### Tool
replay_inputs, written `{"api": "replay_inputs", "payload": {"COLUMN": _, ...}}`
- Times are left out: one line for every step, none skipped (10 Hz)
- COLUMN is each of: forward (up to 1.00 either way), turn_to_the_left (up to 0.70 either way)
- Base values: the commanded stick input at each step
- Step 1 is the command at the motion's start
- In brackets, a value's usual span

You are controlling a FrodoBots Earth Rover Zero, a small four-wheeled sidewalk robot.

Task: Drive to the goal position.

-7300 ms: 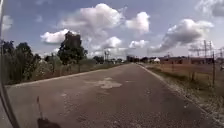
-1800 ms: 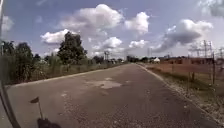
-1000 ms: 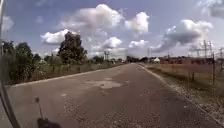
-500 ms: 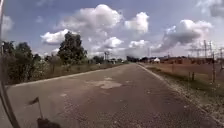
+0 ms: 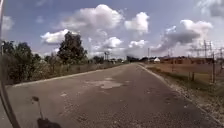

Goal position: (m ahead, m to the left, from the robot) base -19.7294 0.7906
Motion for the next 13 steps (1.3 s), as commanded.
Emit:
{"api": "replay_inputs", "payload": {"forward": 0.04, "turn_to_the_left": 0.0}}
{"api": "replay_inputs", "payload": {"forward": 0.04, "turn_to_the_left": 0.0}}
{"api": "replay_inputs", "payload": {"forward": 0.04, "turn_to_the_left": 0.0}}
{"api": "replay_inputs", "payload": {"forward": 0.04, "turn_to_the_left": 0.0}}
{"api": "replay_inputs", "payload": {"forward": 0.04, "turn_to_the_left": 0.0}}
{"api": "replay_inputs", "payload": {"forward": 0.04, "turn_to_the_left": 0.0}}
{"api": "replay_inputs", "payload": {"forward": 0.04, "turn_to_the_left": 0.0}}
{"api": "replay_inputs", "payload": {"forward": 0.04, "turn_to_the_left": 0.0}}
{"api": "replay_inputs", "payload": {"forward": 0.04, "turn_to_the_left": 0.0}}
{"api": "replay_inputs", "payload": {"forward": 0.04, "turn_to_the_left": 0.0}}
{"api": "replay_inputs", "payload": {"forward": 0.04, "turn_to_the_left": 0.0}}
{"api": "replay_inputs", "payload": {"forward": 0.04, "turn_to_the_left": 0.0}}
{"api": "replay_inputs", "payload": {"forward": 0.04, "turn_to_the_left": 0.0}}
